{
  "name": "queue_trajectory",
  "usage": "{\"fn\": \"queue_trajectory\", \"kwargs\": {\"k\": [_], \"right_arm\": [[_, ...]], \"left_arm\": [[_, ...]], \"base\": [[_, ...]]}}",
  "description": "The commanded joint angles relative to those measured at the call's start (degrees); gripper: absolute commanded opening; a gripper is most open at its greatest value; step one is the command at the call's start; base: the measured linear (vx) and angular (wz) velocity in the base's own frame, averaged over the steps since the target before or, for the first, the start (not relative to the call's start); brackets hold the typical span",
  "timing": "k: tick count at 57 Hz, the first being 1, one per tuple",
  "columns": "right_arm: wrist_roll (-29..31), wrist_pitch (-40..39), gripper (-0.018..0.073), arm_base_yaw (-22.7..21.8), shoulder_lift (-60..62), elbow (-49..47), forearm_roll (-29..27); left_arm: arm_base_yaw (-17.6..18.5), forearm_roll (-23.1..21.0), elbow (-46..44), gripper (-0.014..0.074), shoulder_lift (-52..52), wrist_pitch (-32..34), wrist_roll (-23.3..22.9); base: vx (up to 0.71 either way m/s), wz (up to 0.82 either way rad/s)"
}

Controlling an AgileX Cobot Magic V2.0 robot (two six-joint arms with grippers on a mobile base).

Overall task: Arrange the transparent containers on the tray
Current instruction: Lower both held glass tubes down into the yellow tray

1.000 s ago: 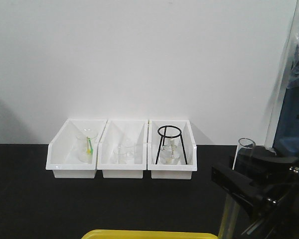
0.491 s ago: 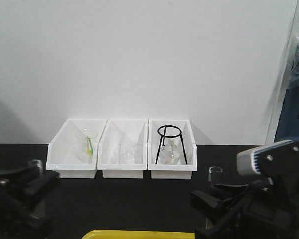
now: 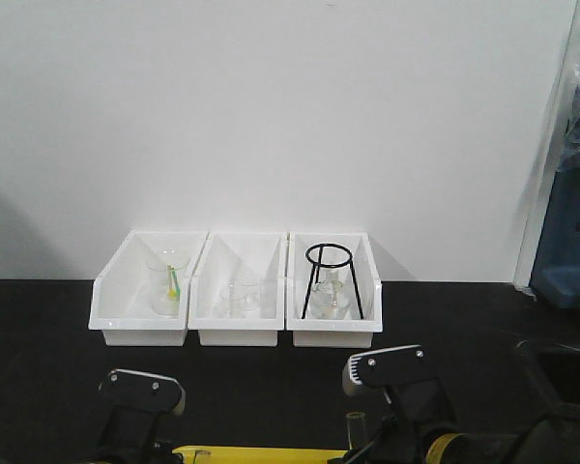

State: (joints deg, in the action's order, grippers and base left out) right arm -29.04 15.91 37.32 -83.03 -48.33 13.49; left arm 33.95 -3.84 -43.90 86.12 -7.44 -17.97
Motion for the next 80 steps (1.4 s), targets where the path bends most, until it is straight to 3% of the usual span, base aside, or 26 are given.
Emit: {"fn": "queue_trajectory", "kwargs": {"k": [1, 14, 22, 42, 57, 71, 80], "right_arm": [[-0.15, -3.55, 0.0133, -0.19, -1.10, -2.08, 1.98], [-2.74, -3.55, 0.0147, -0.19, -6.46, -2.08, 4.78], [-4.18, -3.55, 0.0174, -0.19, -8.14, -2.08, 4.78], [-8.34, -3.23, 0.0338, -0.19, -9.19, -2.08, 4.72], [-8.46, -2.76, 0.0442, -0.19, -9.09, -2.08, 4.72], [-8.09, -5.23, 0.0428, -0.19, -1.02, -2.08, 5.96], [-8.09, -6.29, 0.0393, -0.19, 9.74, -2.08, 10.54]], "left_arm": [[0.37, -0.74, -2.20, 0.0139, 0.89, 3.90, -0.47], [0.37, -0.74, -2.20, 0.0177, 5.20, 3.76, -0.47], [0.37, -0.74, -2.20, 0.0255, 6.70, 3.48, -0.47], [0.37, -0.74, -2.20, 0.0421, 7.27, 4.54, -0.47], [0.37, -0.74, -2.20, 0.0426, 5.40, 5.90, -0.47], [0.14, -0.64, -2.20, 0.0424, -4.32, 10.91, -0.15], [-0.31, -0.58, -2.20, 0.0407, -13.24, 14.70, 4.34]], "base": [[0.00, 0.00], [0.00, 0.00], [0.00, 0.00], [0.00, 0.00], [0.00, 0.00], [0.00, 0.00], [0.00, 0.00]]}}
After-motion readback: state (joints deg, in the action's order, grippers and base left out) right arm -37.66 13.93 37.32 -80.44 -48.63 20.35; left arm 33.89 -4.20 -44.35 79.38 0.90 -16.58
